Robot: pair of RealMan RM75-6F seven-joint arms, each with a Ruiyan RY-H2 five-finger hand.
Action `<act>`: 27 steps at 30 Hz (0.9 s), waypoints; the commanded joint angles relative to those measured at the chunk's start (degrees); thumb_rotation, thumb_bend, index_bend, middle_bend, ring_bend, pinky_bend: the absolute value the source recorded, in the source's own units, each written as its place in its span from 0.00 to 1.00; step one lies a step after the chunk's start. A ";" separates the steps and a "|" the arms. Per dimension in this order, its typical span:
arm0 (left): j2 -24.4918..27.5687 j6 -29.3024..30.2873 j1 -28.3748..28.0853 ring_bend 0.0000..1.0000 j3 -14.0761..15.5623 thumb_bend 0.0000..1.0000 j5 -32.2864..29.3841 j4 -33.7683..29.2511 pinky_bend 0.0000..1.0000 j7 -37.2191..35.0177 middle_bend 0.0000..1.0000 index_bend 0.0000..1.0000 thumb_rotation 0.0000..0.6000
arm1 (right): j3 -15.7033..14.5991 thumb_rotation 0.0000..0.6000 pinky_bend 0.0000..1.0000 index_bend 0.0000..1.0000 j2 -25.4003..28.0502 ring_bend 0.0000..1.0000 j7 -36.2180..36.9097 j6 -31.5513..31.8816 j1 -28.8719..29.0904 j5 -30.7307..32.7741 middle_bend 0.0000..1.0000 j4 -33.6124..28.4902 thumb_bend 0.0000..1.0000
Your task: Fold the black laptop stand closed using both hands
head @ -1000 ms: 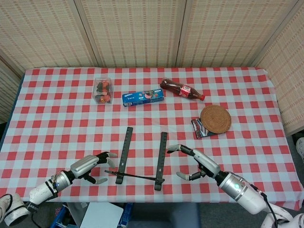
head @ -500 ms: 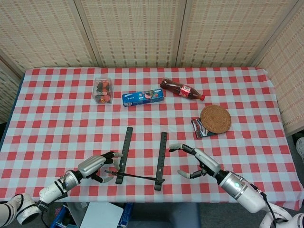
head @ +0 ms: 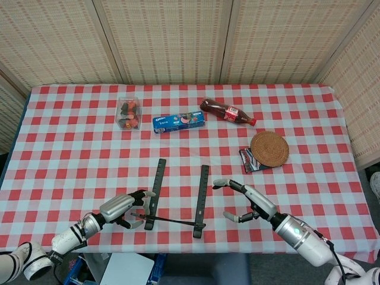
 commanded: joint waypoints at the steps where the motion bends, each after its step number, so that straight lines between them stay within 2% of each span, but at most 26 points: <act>1: 0.00 -0.10 -0.09 0.07 0.02 0.38 -0.05 -0.05 0.23 0.09 0.12 0.44 1.00 | 0.07 1.00 0.08 0.17 -0.01 0.08 -0.01 -0.07 -0.06 0.01 0.20 0.04 0.29; 15: -0.02 -0.08 -0.09 0.08 0.23 0.43 -0.39 -0.31 0.23 0.26 0.12 0.52 1.00 | 0.35 1.00 0.08 0.17 -0.17 0.08 -0.88 -0.85 -0.51 0.23 0.20 0.39 0.29; 19: 0.42 0.04 0.07 0.08 0.58 0.43 -0.32 -0.85 0.23 0.32 0.12 0.54 1.00 | 0.49 1.00 0.08 0.17 0.10 0.08 -4.72 -1.51 -0.76 1.25 0.20 -0.12 0.29; 27: 1.86 1.04 1.18 0.08 1.58 0.43 -0.24 -3.05 0.23 1.04 0.12 0.54 1.00 | 0.46 1.00 0.08 0.17 1.24 0.08 -13.71 -6.72 0.18 4.93 0.20 -2.98 0.29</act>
